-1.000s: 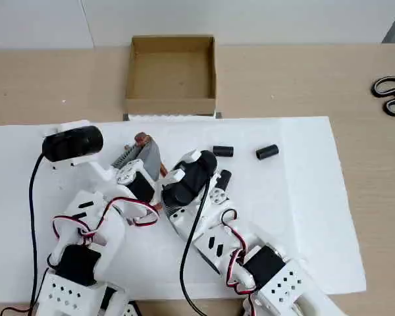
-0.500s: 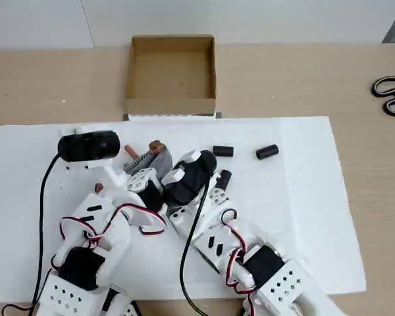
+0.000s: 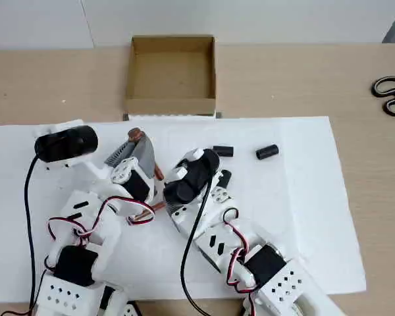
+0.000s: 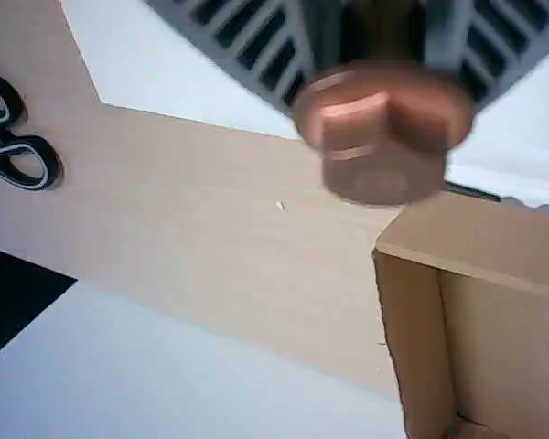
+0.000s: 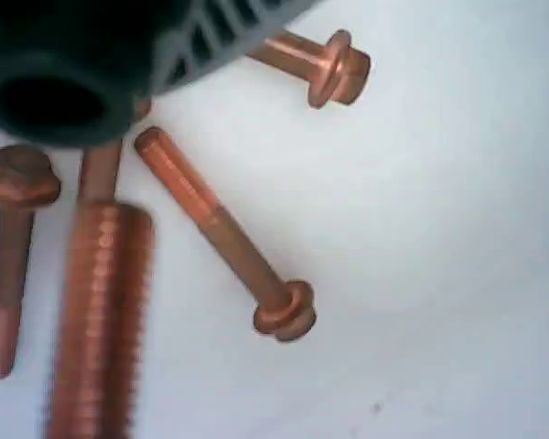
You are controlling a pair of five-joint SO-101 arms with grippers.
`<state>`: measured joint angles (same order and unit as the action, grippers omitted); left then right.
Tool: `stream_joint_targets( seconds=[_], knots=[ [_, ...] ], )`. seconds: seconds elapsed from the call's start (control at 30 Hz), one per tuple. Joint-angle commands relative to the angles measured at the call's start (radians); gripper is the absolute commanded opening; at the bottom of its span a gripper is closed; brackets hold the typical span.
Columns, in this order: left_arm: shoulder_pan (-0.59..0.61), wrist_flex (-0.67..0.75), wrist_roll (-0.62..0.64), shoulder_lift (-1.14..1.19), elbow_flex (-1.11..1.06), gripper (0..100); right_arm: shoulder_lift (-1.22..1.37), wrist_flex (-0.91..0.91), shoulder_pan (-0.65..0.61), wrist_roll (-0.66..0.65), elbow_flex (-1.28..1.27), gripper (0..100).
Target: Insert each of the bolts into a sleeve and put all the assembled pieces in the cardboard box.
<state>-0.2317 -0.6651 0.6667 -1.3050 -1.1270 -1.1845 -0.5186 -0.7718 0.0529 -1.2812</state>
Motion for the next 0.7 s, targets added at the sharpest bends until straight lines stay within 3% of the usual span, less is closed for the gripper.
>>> stream_joint_targets(
  seconds=[0.0,0.67],
  knots=[
    [-0.015,0.028,-0.009,-0.005,0.045,0,-0.019,0.031,0.004,0.008,0.054,0.3],
    [-0.064,0.026,-0.009,-0.005,-0.005,0,-0.019,0.031,0.001,0.008,0.1,0.3]
  ],
)
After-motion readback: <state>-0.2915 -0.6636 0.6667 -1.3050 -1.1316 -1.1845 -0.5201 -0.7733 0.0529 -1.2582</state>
